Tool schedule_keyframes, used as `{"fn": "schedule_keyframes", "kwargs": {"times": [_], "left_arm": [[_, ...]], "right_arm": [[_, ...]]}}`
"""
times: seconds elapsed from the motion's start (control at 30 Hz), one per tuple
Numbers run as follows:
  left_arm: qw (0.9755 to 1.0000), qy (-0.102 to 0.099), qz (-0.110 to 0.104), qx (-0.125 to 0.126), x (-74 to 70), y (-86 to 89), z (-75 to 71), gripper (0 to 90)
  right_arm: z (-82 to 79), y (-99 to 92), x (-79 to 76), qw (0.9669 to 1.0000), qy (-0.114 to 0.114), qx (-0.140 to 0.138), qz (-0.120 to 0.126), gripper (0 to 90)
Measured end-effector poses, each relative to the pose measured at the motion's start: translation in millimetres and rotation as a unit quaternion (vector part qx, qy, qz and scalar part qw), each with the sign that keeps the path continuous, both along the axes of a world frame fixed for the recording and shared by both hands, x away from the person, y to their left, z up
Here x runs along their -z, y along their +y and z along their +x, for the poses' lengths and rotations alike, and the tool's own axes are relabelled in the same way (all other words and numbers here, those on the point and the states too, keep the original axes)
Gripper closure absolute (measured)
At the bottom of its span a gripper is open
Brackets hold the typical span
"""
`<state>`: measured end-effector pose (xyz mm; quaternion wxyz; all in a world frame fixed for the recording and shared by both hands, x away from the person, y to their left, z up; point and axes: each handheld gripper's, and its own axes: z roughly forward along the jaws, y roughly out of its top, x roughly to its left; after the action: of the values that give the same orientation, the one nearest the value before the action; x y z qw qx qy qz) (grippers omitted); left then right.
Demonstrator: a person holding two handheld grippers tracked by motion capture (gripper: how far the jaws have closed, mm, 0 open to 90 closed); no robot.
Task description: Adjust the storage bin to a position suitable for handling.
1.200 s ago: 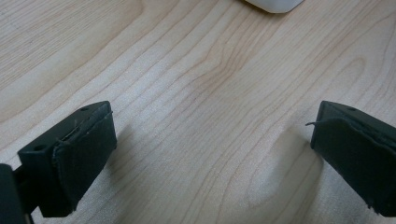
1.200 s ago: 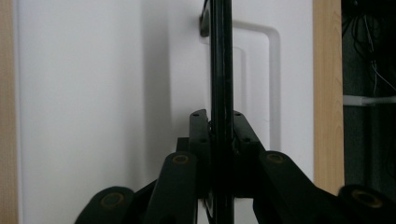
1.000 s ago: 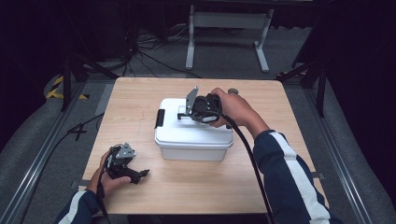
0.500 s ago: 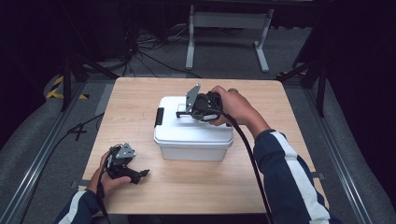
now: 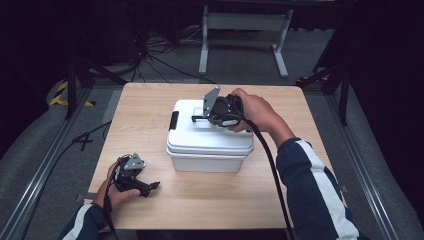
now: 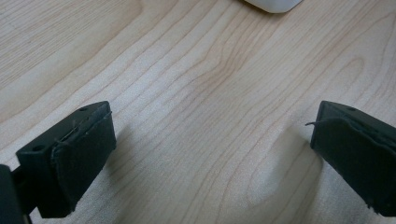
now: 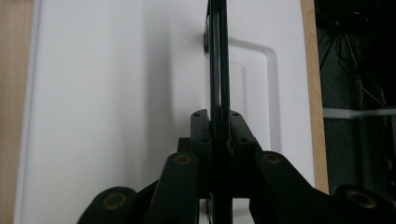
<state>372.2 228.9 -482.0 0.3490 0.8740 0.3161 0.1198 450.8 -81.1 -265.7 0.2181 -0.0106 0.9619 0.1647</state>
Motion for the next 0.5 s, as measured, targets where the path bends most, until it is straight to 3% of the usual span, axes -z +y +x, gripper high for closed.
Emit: {"fn": "schedule_keyframes", "kwargs": {"times": [0.5], "left_arm": [[1.0, 0.001, -0.001, 0.0, 0.0, -0.1, -0.1, 0.5]], "right_arm": [[-9.2, -24.6, -16.2, 0.9998, -0.014, 0.002, 0.017, 84.5]]}}
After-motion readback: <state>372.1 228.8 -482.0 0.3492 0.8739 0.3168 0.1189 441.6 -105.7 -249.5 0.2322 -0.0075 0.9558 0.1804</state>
